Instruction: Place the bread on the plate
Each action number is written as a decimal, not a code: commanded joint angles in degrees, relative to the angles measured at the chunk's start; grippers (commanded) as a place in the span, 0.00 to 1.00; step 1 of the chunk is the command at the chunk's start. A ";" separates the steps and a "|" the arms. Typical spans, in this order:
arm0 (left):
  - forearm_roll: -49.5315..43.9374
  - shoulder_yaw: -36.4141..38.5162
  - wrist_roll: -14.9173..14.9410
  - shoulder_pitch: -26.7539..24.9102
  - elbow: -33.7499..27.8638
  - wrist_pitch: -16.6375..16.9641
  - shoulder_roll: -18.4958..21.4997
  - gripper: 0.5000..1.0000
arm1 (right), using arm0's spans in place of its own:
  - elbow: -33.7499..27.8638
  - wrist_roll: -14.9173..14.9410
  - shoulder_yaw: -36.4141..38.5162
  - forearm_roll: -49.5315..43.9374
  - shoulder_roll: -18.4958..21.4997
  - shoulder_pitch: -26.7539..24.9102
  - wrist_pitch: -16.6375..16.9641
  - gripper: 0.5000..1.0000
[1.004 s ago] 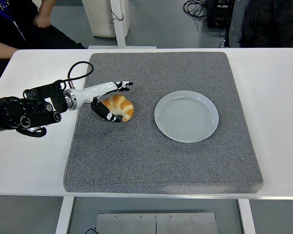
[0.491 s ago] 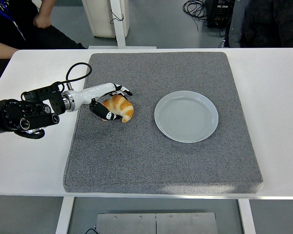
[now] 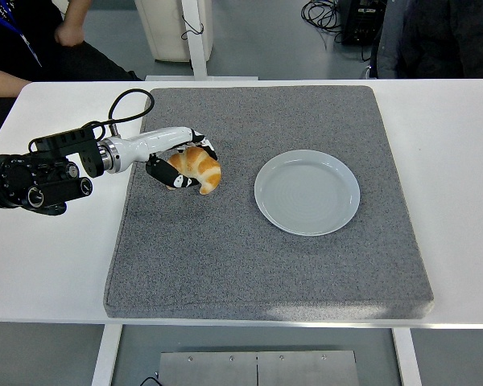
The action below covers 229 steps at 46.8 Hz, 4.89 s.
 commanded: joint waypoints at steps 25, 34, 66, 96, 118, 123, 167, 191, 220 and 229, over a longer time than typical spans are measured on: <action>-1.09 -3.09 -1.22 -9.13 5.95 -1.59 1.50 0.00 | 0.00 0.00 0.00 0.00 0.00 0.00 0.08 1.00; -1.09 -3.36 -1.13 -12.38 7.89 -3.61 1.59 0.00 | 0.00 0.00 0.00 0.00 0.00 0.00 0.08 1.00; -1.09 -3.53 -0.87 -20.30 8.85 -5.02 -5.61 0.00 | 0.00 0.00 0.00 0.00 0.00 0.00 0.08 1.00; -1.09 -3.53 -1.13 -15.03 17.55 -4.40 -20.73 0.00 | 0.00 0.00 0.00 0.00 0.00 0.00 -0.01 1.00; -0.47 -3.71 -4.14 -7.64 20.81 -3.96 -20.73 0.00 | 0.00 0.00 0.00 0.00 0.00 0.00 -0.01 1.00; -0.21 -3.62 -4.14 -7.46 20.46 -4.14 -20.73 0.00 | 0.00 0.00 0.00 0.00 0.00 0.00 0.08 1.00; 10.78 -3.44 -4.14 -3.86 10.61 -3.70 -20.73 0.00 | 0.00 0.00 0.00 0.00 0.00 0.00 -0.01 1.00; 10.78 -3.53 -4.14 -1.84 10.70 -3.70 -20.73 0.00 | 0.00 0.00 0.00 0.00 0.00 0.00 0.08 1.00; 10.16 -3.71 -4.14 0.18 10.79 -3.52 -20.73 0.00 | 0.00 0.00 0.00 0.00 0.00 0.00 -0.01 1.00; 9.72 -3.88 -4.14 0.27 10.79 -3.52 -20.73 0.31 | 0.00 0.00 0.00 0.00 0.00 0.00 -0.01 1.00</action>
